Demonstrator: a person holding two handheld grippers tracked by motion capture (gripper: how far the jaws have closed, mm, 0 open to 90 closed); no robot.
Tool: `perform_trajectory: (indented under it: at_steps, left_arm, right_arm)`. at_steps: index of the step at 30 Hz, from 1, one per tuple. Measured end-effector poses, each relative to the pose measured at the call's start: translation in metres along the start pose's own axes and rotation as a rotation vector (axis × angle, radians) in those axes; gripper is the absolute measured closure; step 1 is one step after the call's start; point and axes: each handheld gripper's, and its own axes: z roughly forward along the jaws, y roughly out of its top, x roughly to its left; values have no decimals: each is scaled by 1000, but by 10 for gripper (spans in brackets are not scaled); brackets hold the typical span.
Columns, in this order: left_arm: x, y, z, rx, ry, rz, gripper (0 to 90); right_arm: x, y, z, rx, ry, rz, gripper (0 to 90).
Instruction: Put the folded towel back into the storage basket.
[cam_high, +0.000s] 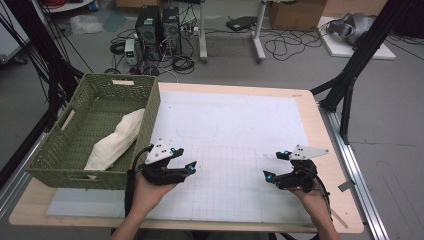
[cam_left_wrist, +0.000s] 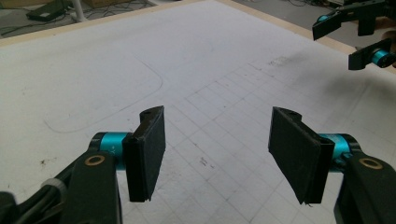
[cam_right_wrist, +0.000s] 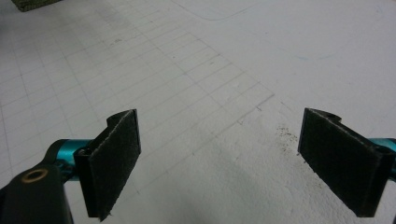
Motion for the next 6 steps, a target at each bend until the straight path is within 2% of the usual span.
perform_trajectory:
  at_steps: [6]
  left_arm:
    - [0, -2, 0, 1, 0, 4, 364]
  right_arm:
    - [0, 0, 1, -2, 1, -5, 124]
